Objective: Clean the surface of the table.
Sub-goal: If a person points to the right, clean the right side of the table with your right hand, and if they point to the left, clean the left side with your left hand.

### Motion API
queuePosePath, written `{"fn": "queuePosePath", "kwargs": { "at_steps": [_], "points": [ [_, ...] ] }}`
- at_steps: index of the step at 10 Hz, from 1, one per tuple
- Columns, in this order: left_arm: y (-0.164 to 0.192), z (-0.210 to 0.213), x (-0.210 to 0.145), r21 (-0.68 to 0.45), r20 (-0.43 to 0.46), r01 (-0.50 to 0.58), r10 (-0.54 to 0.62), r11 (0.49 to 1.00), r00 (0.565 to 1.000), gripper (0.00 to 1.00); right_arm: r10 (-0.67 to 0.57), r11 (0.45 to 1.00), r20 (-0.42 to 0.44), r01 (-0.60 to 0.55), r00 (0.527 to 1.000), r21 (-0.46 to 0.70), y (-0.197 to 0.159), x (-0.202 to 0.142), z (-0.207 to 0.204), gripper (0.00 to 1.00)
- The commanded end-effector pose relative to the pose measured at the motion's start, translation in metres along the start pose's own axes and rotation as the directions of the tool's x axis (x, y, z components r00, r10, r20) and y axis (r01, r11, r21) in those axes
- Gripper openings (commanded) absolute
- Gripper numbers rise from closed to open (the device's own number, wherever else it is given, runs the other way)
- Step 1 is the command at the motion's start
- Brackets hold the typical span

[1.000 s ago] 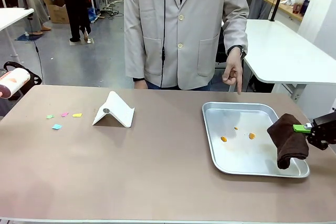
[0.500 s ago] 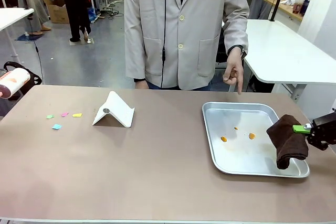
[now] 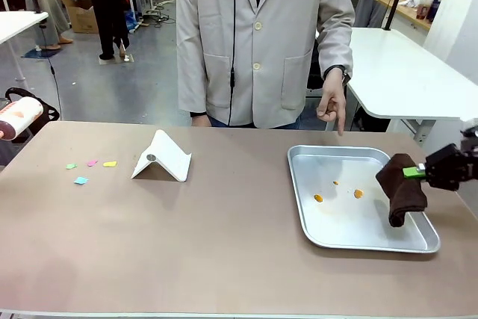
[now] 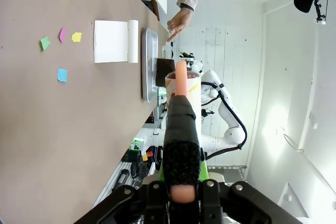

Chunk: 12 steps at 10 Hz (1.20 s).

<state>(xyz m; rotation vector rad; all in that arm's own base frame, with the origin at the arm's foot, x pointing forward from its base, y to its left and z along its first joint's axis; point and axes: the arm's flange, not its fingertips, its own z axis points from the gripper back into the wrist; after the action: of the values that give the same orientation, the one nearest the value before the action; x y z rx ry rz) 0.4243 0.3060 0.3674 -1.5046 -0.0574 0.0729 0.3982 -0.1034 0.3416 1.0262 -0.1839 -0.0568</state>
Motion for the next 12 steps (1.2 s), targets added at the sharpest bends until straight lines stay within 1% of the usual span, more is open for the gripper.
{"fn": "queuePosePath", "kwargs": {
  "at_steps": [1, 2, 3, 4, 5, 8, 9, 12],
  "points": [
    [-0.003, 0.0, -0.003, -0.025, 0.008, 0.008, -0.008, 1.0, 1.0, 0.03, 0.029, 0.984, -0.026, -0.033, 0.999, -0.178, 0.016, 0.017, -0.004, 0.11],
    [-0.003, 0.0, -0.003, -0.025, 0.008, 0.008, -0.008, 1.0, 1.0, 0.03, 0.051, 0.972, -0.021, -0.054, 0.998, -0.227, 0.021, 0.028, -0.007, 0.11],
    [-0.003, 0.0, -0.003, -0.025, 0.008, 0.008, -0.008, 1.0, 1.0, 0.03, 0.09, 0.961, -0.05, -0.1, 0.995, -0.257, 0.023, 0.036, -0.013, 0.11],
    [-0.003, 0.0, -0.003, -0.025, 0.008, 0.008, -0.008, 1.0, 1.0, 0.03, 0.118, 0.941, -0.042, -0.125, 0.992, -0.314, 0.022, 0.043, -0.027, 0.11],
    [-0.003, 0.0, -0.003, -0.025, 0.008, 0.008, -0.008, 1.0, 1.0, 0.03, 0.137, 0.922, -0.011, -0.132, 0.99, -0.365, 0.02, 0.044, -0.04, 0.11],
    [-0.003, 0.0, -0.003, -0.025, 0.008, 0.008, -0.008, 1.0, 1.0, 0.03, 0.121, 0.886, 0.012, -0.102, 0.993, -0.453, 0.016, 0.048, -0.069, 0.11],
    [-0.003, 0.0, -0.003, -0.025, 0.008, 0.008, -0.008, 1.0, 1.0, 0.03, 0.11, 0.877, 0.027, -0.084, 0.994, -0.473, 0.013, 0.049, -0.081, 0.11],
    [-0.003, 0.0, -0.003, -0.025, 0.008, 0.008, -0.008, 1.0, 1.0, 0.03, 0.086, 0.877, -0.018, -0.084, 0.996, -0.473, 0.011, 0.048, -0.118, 0.11]
  ]
}}
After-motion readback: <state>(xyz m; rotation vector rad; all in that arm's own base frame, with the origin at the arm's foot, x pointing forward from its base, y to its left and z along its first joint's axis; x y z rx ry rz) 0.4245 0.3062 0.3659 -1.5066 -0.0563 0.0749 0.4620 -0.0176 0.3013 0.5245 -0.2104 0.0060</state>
